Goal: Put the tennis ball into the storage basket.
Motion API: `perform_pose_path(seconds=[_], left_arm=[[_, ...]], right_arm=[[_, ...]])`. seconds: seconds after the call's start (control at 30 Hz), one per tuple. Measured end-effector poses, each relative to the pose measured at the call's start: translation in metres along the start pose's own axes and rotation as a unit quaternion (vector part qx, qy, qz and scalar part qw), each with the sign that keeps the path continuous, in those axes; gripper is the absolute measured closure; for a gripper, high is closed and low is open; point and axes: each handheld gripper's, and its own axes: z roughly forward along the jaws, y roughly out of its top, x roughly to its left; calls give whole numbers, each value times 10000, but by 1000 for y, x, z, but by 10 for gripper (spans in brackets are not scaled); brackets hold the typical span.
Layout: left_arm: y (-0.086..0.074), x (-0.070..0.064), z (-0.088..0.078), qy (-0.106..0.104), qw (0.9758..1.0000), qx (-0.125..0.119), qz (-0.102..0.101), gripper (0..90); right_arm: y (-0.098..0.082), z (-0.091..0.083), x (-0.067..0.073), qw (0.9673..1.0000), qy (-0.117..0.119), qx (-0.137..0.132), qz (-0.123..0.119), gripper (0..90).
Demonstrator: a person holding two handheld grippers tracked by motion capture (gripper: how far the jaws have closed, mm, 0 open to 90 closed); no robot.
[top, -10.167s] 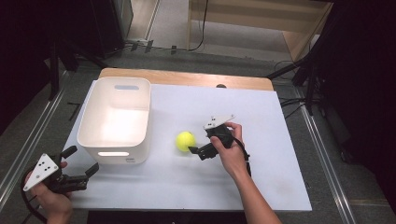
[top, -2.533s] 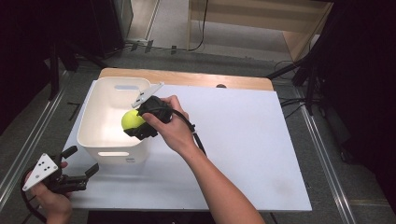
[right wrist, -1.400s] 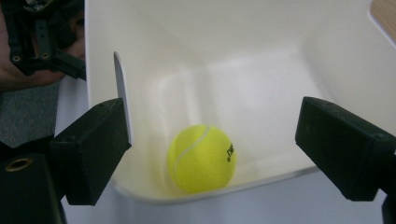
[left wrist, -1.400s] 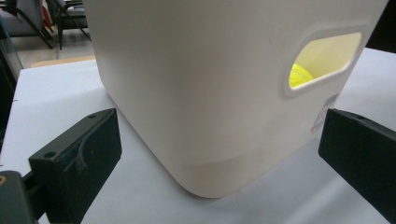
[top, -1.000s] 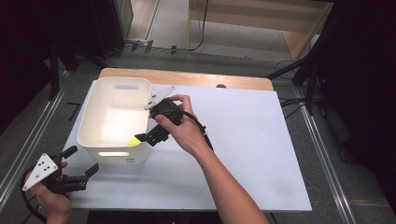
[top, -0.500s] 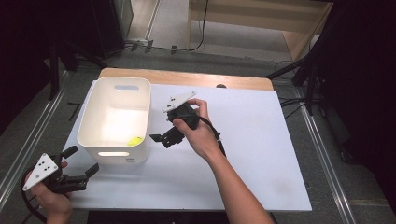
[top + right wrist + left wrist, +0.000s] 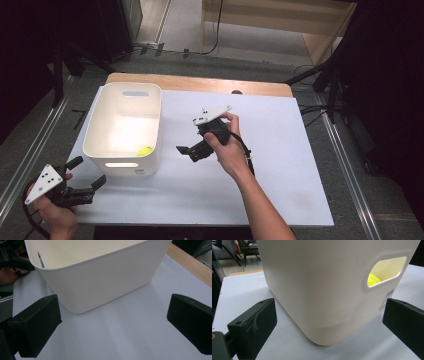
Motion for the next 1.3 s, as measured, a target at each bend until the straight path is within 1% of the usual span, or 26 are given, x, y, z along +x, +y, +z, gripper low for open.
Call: perform_pose_path(seconds=[0.07,0.27,0.3,0.4,0.43,0.57,0.6,0.63,0.7,0.8,1.3], left_arm=[[0,0,0,5,10000,-1,1,0],[0,0,0,9,10000,4,0,0],[0,0,0,10,10000,4,-1,0],[0,0,0,14,10000,7,4,0],[0,0,0,8,10000,9,19,0],[0,0,0,6,10000,9,12,0],[0,0,0,7,10000,9,11,0],[0,0,0,8,10000,7,16,0],[0,-1,0,16,10000,5,10,0],[0,-1,0,16,10000,8,7,0],[0,-1,0,32,10000,13,23,0]], right_arm=[[-6,-3,-1,10000,-29,-38,50,0],[-15,-9,-3,9999,-82,-66,135,0],[-19,-12,-4,9997,-148,-88,169,0],[-23,-15,-4,9996,-176,-113,200,0],[-26,-17,-5,9995,-193,-155,183,0],[-36,-24,-7,9989,-311,-248,266,0],[-41,-28,-8,9985,-330,-299,308,0],[-41,-28,-8,9985,-330,-299,308,0],[-48,-34,-8,9979,-419,-366,340,0],[-54,-38,-9,9975,-450,-399,362,0],[-96,-63,-14,9927,-722,-627,737,0]])
